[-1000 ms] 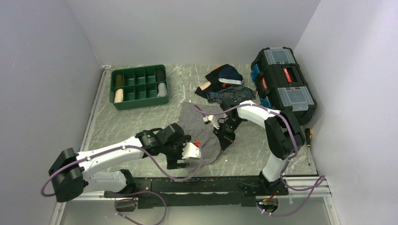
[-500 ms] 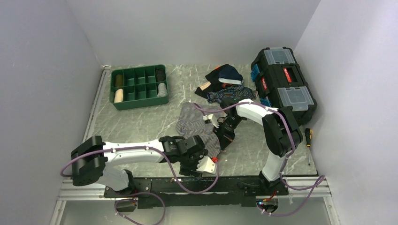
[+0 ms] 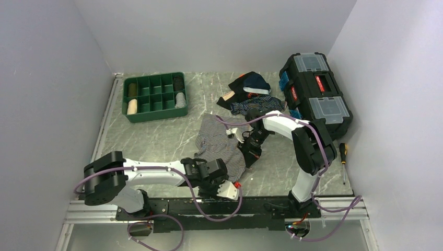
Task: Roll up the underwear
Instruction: Fold the underwear at the center of the board.
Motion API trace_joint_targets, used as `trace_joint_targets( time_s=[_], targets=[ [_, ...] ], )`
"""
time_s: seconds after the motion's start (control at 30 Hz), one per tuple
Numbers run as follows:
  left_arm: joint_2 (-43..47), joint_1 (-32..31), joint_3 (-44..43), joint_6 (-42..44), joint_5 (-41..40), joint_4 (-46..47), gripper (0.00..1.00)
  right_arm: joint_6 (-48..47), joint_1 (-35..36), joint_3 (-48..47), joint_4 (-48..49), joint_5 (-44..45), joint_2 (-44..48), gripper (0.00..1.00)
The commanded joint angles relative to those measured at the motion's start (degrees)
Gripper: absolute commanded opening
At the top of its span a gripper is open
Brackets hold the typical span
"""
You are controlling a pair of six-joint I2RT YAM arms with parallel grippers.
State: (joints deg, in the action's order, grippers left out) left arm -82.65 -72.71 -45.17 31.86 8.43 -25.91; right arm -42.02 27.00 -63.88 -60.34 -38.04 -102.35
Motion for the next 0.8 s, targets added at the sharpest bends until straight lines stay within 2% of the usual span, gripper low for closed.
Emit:
trace_joint_targets(
  time_s=[0.0,0.17,0.33,0.57,0.7,0.77],
  targets=[
    [-1.02,-0.22,1.21,-0.35,-1.64,2.62,0.58,-0.96,-0.31,0.32,0.11,-1.45,1.9,0.0],
    [-1.75,-0.24,2.5,-0.67,-1.96,4.1,0.56,-0.79,-0.31,0.44,0.14,-1.09,2.33,0.0],
    [-2.09,-0.24,2.54,-0.55,-1.74,4.48,0.45,-0.52,-0.29,0.74,0.38,-1.03,2.78,0.0],
    [-2.8,-0.24,2.21,0.13,-0.99,2.34,0.23,-0.38,-0.3,1.23,0.0,-0.55,3.86,0.0],
    [-1.04,-0.24,1.83,0.81,-0.6,0.13,0.01,-1.01,-0.28,2.39,-1.35,-1.02,6.14,0.0],
    [0.8,-0.24,1.15,1.6,0.65,-1.95,0.0,-1.92,-0.21,3.21,-2.69,-1.53,7.55,0.0]
  ],
)
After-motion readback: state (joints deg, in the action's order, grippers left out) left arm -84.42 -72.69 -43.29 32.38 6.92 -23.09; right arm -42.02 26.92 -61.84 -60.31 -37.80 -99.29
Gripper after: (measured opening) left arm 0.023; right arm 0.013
